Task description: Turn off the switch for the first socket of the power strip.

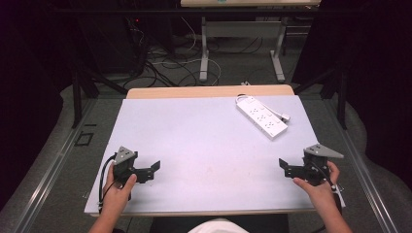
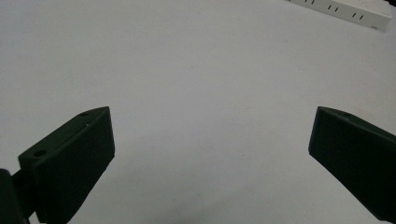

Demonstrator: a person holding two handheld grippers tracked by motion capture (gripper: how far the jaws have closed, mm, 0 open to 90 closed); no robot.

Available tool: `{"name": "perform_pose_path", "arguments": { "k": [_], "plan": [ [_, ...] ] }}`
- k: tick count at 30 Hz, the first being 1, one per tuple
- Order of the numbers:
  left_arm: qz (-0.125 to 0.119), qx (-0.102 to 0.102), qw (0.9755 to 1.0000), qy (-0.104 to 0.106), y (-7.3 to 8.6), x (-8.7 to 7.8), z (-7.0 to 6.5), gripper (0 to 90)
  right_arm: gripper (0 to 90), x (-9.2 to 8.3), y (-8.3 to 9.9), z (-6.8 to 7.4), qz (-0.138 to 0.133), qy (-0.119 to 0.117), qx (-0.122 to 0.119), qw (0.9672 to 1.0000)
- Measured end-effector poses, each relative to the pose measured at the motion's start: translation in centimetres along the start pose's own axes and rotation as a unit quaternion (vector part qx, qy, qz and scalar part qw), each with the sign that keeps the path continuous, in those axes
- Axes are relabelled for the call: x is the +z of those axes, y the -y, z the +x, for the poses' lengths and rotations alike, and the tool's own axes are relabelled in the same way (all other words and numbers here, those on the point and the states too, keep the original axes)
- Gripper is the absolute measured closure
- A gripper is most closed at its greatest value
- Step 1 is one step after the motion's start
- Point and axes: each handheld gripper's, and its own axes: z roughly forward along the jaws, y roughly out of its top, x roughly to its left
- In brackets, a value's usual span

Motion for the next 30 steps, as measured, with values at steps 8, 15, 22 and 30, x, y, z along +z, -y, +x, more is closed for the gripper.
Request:
{"name": "perform_pose_path", "arguments": {
  "k": [8,15,22,30],
  "plan": [
    [-0.002,0.011,0.9998,-0.017,0.3,-0.2,0.0,0.3,0.7,1.1,0.8,-0.2,0.005,-0.006,-0.001,1.0000],
    [-0.001,0.004,0.9998,-0.021,0.5,-0.8,0.2,0.5,5.9,1.3,0.4,0.2,-0.002,-0.004,-0.006,1.0000],
    [-0.003,0.005,0.9997,-0.026,0.7,-1.0,0.1,0.6,13.2,1.4,-0.6,1.1,-0.035,-0.018,-0.018,0.9991],
    [-0.006,0.006,0.9996,-0.028,0.8,-1.3,0.1,0.6,15.0,2.1,-1.5,1.5,-0.017,-0.031,-0.032,0.9989]
  ]
}}
